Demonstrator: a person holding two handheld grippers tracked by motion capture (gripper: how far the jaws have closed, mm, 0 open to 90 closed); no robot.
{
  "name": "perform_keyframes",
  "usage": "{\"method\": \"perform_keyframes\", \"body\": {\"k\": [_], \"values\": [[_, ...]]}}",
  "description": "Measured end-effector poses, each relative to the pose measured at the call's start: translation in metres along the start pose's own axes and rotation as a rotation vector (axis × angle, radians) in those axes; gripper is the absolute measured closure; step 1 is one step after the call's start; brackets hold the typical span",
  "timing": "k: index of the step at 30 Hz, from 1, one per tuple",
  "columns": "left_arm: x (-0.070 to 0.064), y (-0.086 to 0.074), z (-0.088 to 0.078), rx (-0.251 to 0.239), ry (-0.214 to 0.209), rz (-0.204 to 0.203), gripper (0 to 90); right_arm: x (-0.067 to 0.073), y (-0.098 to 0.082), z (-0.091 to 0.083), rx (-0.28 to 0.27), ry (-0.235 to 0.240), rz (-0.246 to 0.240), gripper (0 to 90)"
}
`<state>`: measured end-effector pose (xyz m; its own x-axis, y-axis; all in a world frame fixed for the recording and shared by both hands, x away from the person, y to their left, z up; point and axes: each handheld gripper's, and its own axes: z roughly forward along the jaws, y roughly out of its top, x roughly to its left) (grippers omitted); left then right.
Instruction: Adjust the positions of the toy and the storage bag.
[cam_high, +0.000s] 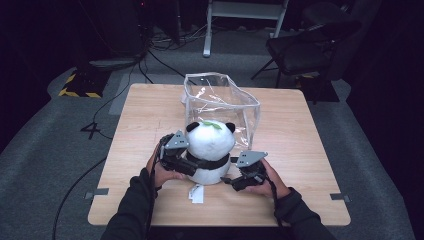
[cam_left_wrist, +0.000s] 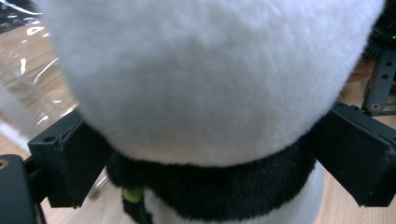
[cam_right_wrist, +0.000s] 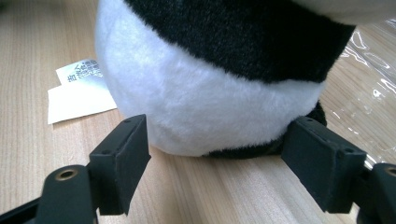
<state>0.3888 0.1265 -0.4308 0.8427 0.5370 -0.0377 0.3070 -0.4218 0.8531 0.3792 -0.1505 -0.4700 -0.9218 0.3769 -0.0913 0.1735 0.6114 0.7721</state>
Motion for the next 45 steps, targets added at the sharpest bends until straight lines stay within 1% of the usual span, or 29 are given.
{"method": "perform_keyframes", "body": {"k": [3,5,8,10,11,13,15,18,20,23,24,26,30,33,34,35,37,40,42,45], "values": [[-0.002,0.001,0.002,-0.005,-0.008,0.02,7.3,-0.001,-0.001,0.0,-0.002,0.008,0.01,24.2],[-0.005,0.003,0.003,0.004,-0.002,0.046,8.8,-0.001,-0.002,0.001,0.002,0.004,0.006,24.6],[-0.01,0.004,0.002,0.012,0.004,0.062,13.0,0.0,-0.001,0.002,0.013,-0.001,0.0,25.9],[-0.011,0.004,0.001,0.02,0.02,0.062,16.6,0.001,-0.001,0.002,0.017,-0.012,-0.013,26.7],[-0.011,0.004,0.001,0.025,0.024,0.054,19.8,0.001,-0.001,0.002,0.016,-0.018,-0.014,26.7],[-0.009,0.002,0.0,0.023,0.027,0.037,24.3,0.001,-0.002,0.003,0.008,-0.02,-0.003,26.8],[-0.009,0.002,-0.001,0.025,0.041,0.03,28.1,0.001,-0.002,0.003,0.006,-0.024,-0.001,26.7],[-0.015,0.003,-0.002,0.028,0.078,0.052,32.6,0.001,-0.003,0.001,0.004,-0.028,0.002,26.8],[-0.019,0.002,-0.004,0.026,0.098,0.058,34.3,0.0,-0.004,-0.002,-0.002,-0.027,0.006,27.0],[-0.02,0.0,-0.007,0.024,0.12,0.05,35.7,-0.003,-0.008,-0.008,-0.001,-0.022,0.005,27.4],[-0.02,-0.001,-0.009,0.023,0.129,0.047,35.9,-0.004,-0.011,-0.01,0.004,-0.027,0.003,27.7],[-0.02,-0.005,-0.013,0.02,0.153,0.033,36.0,-0.009,-0.015,-0.015,0.005,-0.032,0.012,31.2],[-0.019,-0.013,-0.027,0.023,0.208,0.005,36.0,-0.018,-0.02,-0.026,-0.006,-0.051,0.051,29.9],[-0.017,-0.022,-0.04,0.02,0.243,-0.028,36.0,-0.024,-0.021,-0.034,-0.026,-0.062,0.077,29.9],[-0.015,-0.027,-0.045,0.018,0.264,-0.045,35.9,-0.025,-0.022,-0.036,-0.03,-0.064,0.082,29.6],[-0.014,-0.029,-0.049,0.018,0.27,-0.056,35.9,-0.028,-0.022,-0.039,-0.04,-0.059,0.085,29.7],[-0.011,-0.036,-0.058,0.012,0.284,-0.078,35.8,-0.03,-0.022,-0.043,-0.049,-0.063,0.092,29.7],[-0.008,-0.044,-0.07,0.01,0.323,-0.106,35.7,-0.033,-0.02,-0.049,-0.053,-0.083,0.101,31.3],[-0.006,-0.049,-0.077,0.005,0.347,-0.124,35.5,-0.035,-0.018,-0.052,-0.059,-0.104,0.098,32.5],[-0.002,-0.057,-0.087,-0.002,0.369,-0.153,35.2,-0.04,-0.012,-0.057,-0.08,-0.129,0.12,33.9]]}}
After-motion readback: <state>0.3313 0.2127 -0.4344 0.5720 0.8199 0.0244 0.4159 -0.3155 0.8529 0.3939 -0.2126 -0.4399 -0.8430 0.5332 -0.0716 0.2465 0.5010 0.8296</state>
